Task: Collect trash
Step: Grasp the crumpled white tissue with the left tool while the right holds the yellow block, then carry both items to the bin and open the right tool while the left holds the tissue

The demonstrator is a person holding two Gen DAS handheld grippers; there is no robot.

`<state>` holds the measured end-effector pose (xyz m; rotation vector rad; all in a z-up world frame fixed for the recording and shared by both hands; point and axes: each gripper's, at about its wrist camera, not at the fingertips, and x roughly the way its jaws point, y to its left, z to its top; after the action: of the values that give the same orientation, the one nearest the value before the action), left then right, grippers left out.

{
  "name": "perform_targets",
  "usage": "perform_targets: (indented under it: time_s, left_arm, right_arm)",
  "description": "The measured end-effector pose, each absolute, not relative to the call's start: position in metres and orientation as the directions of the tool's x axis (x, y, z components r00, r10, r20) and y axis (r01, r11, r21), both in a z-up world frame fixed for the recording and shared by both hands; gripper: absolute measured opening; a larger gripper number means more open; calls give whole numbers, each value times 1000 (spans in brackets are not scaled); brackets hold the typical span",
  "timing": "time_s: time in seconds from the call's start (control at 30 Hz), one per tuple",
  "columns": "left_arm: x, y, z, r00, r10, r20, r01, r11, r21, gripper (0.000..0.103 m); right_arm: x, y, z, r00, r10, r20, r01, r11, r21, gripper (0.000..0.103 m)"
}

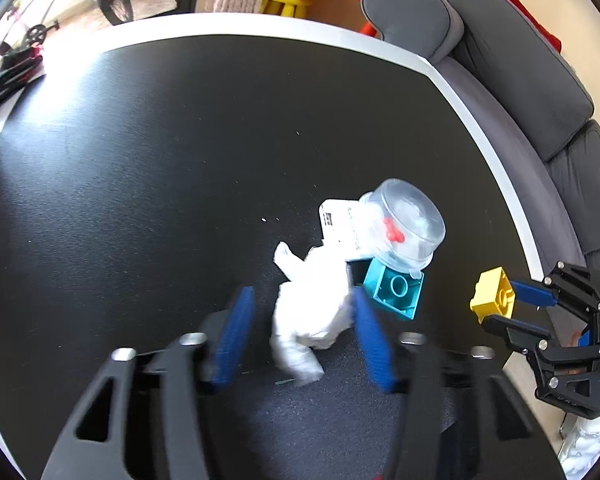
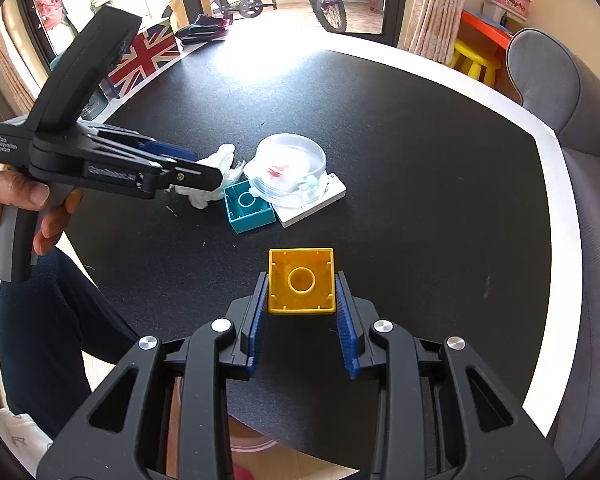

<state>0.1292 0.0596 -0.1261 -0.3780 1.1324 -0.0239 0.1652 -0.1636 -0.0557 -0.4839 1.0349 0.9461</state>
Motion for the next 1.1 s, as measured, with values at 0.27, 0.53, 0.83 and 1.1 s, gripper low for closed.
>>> perform_targets:
  time_s: [0.27,0.53,0.83,1.1]
  left_arm:
    - [122,57,-121,464,-214,-859,-132,943,-306,17]
    - [102,50,-97,535,-178,-826,-88,960,-264,16]
    - [65,29,-66,594,-127,-794,-50,980,-194,16]
    - [29,4,-50,624,-114,-773,4,990,-142,16]
  right_arm:
    - [166,-164,-55,184,441,-878,-842,532,91,31]
    - [159,-168,-46,193,465,-864,-843,529,96,31]
    - [137,-184,-25,218,505,-835,-841,532,102,31]
    - [112,-205,-8,239,536,-809,-841,531,103,31]
